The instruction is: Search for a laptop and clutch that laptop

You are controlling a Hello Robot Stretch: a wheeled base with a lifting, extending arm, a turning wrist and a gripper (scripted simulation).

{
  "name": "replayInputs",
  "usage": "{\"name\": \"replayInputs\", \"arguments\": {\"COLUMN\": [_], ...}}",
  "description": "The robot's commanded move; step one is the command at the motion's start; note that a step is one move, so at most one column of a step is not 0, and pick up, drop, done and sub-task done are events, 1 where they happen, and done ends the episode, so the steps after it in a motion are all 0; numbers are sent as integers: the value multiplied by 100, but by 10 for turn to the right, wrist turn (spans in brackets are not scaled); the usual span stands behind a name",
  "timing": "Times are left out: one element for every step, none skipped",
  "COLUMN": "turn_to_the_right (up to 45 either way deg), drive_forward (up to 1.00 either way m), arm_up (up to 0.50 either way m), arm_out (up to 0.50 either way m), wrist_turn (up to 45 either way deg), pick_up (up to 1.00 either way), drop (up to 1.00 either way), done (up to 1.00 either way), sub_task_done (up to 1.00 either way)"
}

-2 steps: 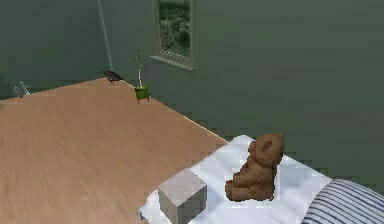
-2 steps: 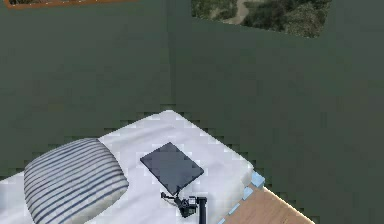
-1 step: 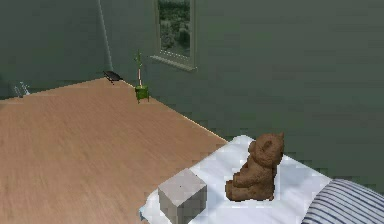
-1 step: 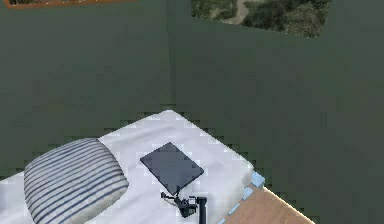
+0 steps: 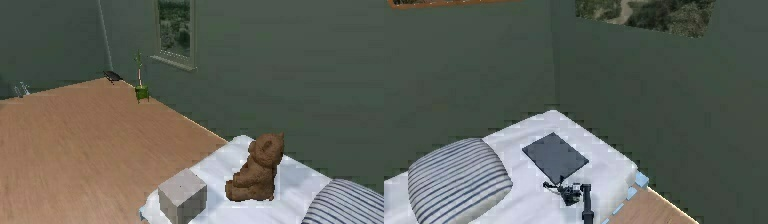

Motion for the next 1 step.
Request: {"name": "replayInputs", "arguments": {"turn_to_the_right": [0], "drive_forward": [0], "arm_up": [0], "arm_out": [0], "wrist_turn": [0], "pick_up": [0], "drop": [0], "done": [100], "sub_task_done": [0]}}
